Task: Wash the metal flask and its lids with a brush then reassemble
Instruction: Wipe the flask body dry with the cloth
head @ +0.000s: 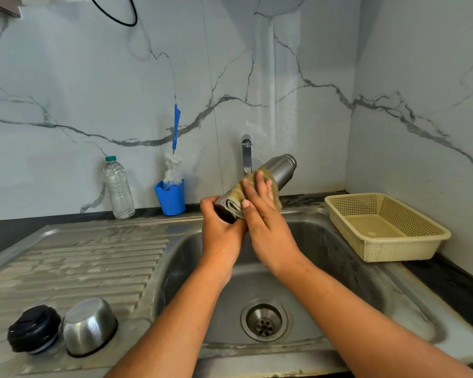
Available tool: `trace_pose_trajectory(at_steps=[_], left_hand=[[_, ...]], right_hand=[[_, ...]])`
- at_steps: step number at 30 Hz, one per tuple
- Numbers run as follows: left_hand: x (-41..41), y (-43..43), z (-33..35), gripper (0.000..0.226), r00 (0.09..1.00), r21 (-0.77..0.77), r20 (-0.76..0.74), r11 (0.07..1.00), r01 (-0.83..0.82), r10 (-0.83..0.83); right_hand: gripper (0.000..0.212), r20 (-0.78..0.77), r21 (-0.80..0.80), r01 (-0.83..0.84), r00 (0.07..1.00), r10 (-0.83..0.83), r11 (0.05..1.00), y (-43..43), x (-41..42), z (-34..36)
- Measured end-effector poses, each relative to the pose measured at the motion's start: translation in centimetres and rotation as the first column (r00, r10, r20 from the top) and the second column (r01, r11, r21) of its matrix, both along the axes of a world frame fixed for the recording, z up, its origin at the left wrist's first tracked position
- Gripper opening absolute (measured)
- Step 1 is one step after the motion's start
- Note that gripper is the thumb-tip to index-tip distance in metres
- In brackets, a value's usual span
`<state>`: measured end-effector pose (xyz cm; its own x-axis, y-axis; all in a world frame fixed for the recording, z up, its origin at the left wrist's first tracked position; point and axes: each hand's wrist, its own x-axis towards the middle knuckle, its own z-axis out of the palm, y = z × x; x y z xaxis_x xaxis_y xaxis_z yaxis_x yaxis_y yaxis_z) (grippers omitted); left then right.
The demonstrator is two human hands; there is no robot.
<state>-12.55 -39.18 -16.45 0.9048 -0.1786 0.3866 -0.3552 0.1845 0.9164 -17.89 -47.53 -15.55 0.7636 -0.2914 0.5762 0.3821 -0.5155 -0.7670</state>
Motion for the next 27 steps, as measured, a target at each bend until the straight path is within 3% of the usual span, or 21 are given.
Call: trace_pose_trajectory(at_steps=[4, 8, 9, 11, 15, 18, 21, 23, 27], left_hand=[[-0.9, -0.9, 0.5, 0.041, 0.963, -0.255, -0.214, 0.961, 0.107, -0.164], [-1.5, -0.7, 0.8, 0.041, 0.903, -0.379, -0.299, 0.907, 0.185, -0.309], [-1.5, -0.5, 1.0, 0.045, 0.886, -0.395, -0.299, 0.891, 0.225, -0.356], [-1.5, -0.1, 1.3, 0.058, 0.847, -0.393, -0.289, 0.862, 0.321, -0.447], [-1.7, 0.4, 1.7, 0.058, 0.766, -0.363, -0.294, 0.809, 0.463, -0.571], [-1.3, 0.5, 1.5, 0.058, 0.785, -0.233, -0.316, 0.845, 0.481, -0.533], [-1.0, 0.5, 1.2, 0.059, 0.897, -0.017, -0.215, 0.920, 0.392, -0.386], [-0.5, 0.7, 1.0, 0.058, 0.953, 0.096, -0.112, 0.952, 0.292, -0.281], [0.4, 0.7, 0.8, 0.031, 0.959, 0.269, -0.051, 0.921, 0.282, -0.279]], right_hand=[[0.058, 0.026, 0.350, -0.066, 0.998, 0.061, 0.934, 1.5, -0.6, 0.3], [0.052, 0.095, 0.653, -0.224, 0.972, 0.215, 0.724, 1.6, -0.1, 0.0], [0.046, 0.126, 0.687, -0.255, 0.964, 0.234, 0.681, 1.4, -0.1, 0.1], [0.038, 0.132, 0.690, -0.248, 0.967, 0.218, 0.681, 0.7, -0.3, 0.5], [0.051, 0.122, 0.711, -0.273, 0.955, 0.269, 0.648, -1.2, -0.7, 1.4], [0.056, 0.116, 0.728, -0.276, 0.952, 0.285, 0.628, -2.4, -0.8, 1.3], [0.058, 0.056, 0.720, -0.210, 0.967, 0.247, 0.662, -3.0, -0.5, 0.5], [0.058, 0.003, 0.680, -0.158, 0.977, 0.212, 0.716, -3.4, -0.4, 0.3], [0.047, -0.038, 0.484, -0.070, 0.994, 0.101, 0.872, -3.5, -0.4, 0.1]])
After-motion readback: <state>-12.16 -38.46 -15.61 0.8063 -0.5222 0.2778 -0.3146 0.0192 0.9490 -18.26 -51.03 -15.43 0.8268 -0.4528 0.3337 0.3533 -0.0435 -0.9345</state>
